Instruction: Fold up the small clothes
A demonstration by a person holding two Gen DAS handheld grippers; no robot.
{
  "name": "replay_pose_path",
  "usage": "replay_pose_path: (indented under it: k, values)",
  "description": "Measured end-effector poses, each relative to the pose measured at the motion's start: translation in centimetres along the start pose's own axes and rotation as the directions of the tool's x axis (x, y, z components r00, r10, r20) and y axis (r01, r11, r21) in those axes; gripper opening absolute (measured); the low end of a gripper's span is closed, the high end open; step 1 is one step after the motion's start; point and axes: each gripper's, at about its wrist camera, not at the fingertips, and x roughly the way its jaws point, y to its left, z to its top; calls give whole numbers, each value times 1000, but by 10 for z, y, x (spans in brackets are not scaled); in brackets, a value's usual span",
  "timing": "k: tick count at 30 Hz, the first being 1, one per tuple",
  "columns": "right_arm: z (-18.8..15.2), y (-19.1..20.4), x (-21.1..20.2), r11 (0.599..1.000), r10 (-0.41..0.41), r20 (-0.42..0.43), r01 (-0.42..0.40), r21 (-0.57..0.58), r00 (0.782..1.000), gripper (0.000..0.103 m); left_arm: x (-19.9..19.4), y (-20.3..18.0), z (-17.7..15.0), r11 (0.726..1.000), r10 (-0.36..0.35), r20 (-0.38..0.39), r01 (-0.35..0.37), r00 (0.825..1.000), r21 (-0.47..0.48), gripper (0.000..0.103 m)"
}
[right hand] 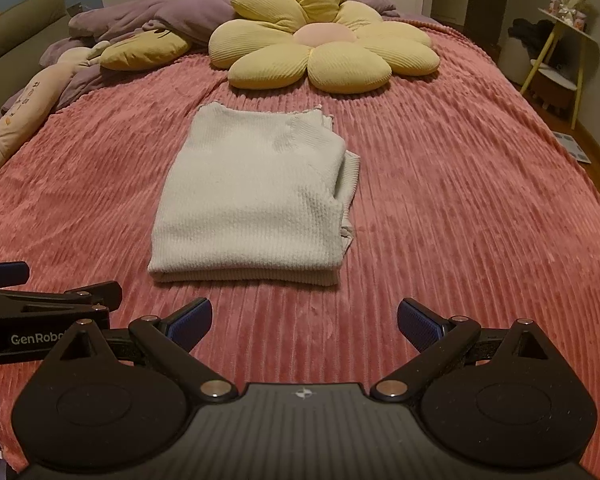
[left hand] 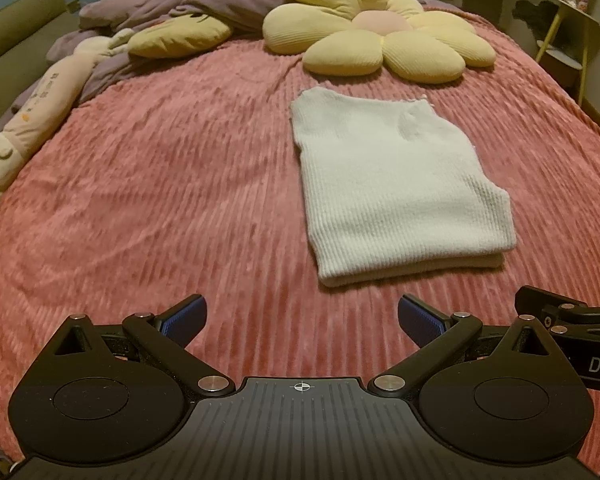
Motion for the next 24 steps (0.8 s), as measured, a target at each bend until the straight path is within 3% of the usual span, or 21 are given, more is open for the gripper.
replay_pose_path:
  k: [24]
  values:
    - [-2, -7, -3, 1000, -5, -6, 5, 29, 1000, 99, -1, -4, -1, 1000, -9, -4, 9, 1000, 10, 103]
